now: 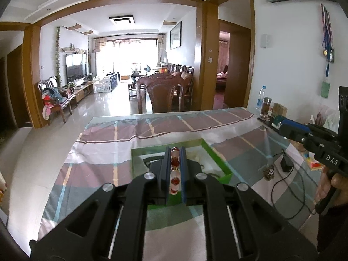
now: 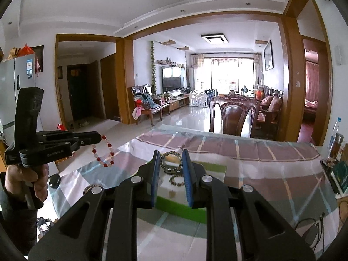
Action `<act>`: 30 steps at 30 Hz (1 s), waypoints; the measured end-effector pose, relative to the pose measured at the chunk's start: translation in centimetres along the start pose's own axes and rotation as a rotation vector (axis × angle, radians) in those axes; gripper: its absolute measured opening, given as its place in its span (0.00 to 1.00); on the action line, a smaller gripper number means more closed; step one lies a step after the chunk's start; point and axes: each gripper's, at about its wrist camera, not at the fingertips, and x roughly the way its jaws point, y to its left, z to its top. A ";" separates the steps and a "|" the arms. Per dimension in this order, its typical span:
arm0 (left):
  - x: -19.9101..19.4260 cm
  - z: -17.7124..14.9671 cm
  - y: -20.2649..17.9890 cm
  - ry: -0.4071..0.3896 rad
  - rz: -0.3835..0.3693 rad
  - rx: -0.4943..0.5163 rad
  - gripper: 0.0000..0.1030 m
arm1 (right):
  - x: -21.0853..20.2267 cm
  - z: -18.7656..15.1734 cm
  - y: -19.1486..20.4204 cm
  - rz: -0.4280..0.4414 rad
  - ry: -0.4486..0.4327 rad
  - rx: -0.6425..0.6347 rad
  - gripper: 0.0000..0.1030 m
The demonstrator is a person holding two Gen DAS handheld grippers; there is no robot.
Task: Organize jewelry
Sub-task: 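Carry the silver ring and red bead bracelet over the green box with both tools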
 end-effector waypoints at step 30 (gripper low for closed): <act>13.7 5.4 3.8 0.157 0.037 -0.069 0.08 | 11.7 3.5 -2.0 0.020 0.125 0.049 0.20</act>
